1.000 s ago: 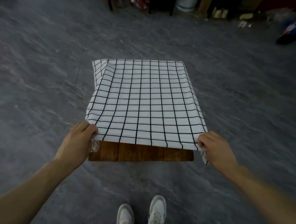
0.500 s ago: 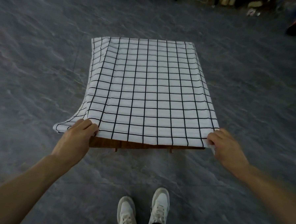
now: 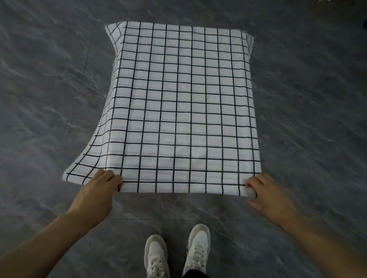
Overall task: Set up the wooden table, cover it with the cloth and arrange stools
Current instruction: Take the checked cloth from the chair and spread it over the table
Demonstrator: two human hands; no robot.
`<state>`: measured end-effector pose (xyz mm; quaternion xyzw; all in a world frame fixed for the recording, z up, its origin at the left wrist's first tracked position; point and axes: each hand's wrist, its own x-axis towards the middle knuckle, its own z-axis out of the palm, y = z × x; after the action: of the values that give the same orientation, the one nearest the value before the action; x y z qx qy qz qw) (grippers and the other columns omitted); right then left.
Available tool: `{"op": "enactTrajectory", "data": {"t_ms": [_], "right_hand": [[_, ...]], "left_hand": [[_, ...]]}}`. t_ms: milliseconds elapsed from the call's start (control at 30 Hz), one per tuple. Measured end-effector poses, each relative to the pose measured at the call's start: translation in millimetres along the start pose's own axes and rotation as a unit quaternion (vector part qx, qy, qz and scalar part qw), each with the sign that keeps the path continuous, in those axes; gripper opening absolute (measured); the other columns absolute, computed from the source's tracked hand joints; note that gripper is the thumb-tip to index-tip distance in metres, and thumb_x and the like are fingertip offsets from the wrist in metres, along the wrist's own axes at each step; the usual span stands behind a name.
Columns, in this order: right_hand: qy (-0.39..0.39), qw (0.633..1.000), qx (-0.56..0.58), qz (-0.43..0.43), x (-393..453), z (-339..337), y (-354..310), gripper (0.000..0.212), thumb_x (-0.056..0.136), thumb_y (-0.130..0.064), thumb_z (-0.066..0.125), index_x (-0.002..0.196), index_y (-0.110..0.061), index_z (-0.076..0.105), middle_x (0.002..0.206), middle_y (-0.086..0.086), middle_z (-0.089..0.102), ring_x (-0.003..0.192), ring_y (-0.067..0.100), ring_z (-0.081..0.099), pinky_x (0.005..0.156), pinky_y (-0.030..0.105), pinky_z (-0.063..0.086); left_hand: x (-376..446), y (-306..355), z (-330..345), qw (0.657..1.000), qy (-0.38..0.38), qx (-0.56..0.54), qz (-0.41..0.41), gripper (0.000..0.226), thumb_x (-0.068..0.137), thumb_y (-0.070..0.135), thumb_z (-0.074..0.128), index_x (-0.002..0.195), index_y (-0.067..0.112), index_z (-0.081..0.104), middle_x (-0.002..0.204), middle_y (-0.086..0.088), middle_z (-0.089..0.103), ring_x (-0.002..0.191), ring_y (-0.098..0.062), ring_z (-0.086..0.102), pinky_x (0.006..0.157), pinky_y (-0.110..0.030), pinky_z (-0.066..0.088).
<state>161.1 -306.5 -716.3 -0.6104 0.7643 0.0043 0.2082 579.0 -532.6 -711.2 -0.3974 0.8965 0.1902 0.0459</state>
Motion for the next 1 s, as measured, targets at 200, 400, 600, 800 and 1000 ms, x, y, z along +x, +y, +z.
{"op": "enactTrajectory", "data": {"t_ms": [200, 400, 600, 800, 1000], "right_hand": [[0.058, 0.997, 0.041, -0.002, 36.9, -15.5, -30.1, 0.055, 0.068, -0.04, 0.085, 0.113, -0.02, 0.061, 0.107, -0.004, 0.054, 0.099, 0.017, 0.051, 0.082, 0.034, 0.05], [0.043, 0.998, 0.039, 0.007, 70.0, -11.9, -55.6, 0.066, 0.073, -0.042, 0.081, 0.131, -0.025, 0.052, 0.134, -0.001, 0.045, 0.123, 0.019, 0.043, 0.101, 0.038, 0.045], [0.056, 0.997, -0.03, 0.044, 79.5, 5.0, -64.1, 0.072, 0.069, -0.037, 0.085, 0.131, -0.026, 0.049, 0.143, 0.005, 0.039, 0.129, 0.027, 0.039, 0.098, 0.044, 0.045], [0.076, 0.995, -0.029, 0.058, 79.6, 11.2, -70.5, 0.076, 0.064, -0.039, 0.088, 0.127, -0.024, 0.049, 0.139, 0.006, 0.041, 0.127, 0.029, 0.042, 0.099, 0.046, 0.045], [0.078, 0.997, 0.003, 0.012, 50.6, 12.7, -60.6, 0.084, 0.059, -0.048, 0.09, 0.129, -0.024, 0.051, 0.139, 0.006, 0.042, 0.128, 0.026, 0.044, 0.104, 0.045, 0.043]], "left_hand": [[34.4, 17.6, -20.3, 1.0, -0.001, -0.01, 0.029, 0.045, 0.06, 0.014, 0.084, 0.1, 0.017, 0.062, 0.096, 0.002, 0.054, 0.09, -0.022, 0.049, 0.074, -0.037, 0.051], [60.8, 28.7, -17.0, 1.0, -0.023, 0.019, 0.009, 0.068, 0.066, 0.037, 0.085, 0.125, 0.02, 0.054, 0.13, -0.002, 0.049, 0.118, -0.025, 0.045, 0.094, -0.042, 0.05], [66.7, 28.8, -2.2, 0.997, -0.046, 0.059, -0.008, 0.075, 0.073, 0.031, 0.081, 0.139, 0.022, 0.045, 0.153, -0.006, 0.03, 0.136, -0.029, 0.032, 0.101, -0.046, 0.048], [64.6, 36.9, -0.2, 0.996, -0.042, 0.079, -0.016, 0.083, 0.063, 0.037, 0.086, 0.134, 0.021, 0.047, 0.148, -0.007, 0.035, 0.132, -0.03, 0.037, 0.095, -0.046, 0.049], [54.4, 65.9, 12.2, 0.995, -0.015, 0.073, 0.062, 0.081, 0.054, 0.043, 0.089, 0.123, 0.02, 0.053, 0.132, -0.005, 0.048, 0.119, -0.028, 0.048, 0.094, -0.044, 0.047]]}}
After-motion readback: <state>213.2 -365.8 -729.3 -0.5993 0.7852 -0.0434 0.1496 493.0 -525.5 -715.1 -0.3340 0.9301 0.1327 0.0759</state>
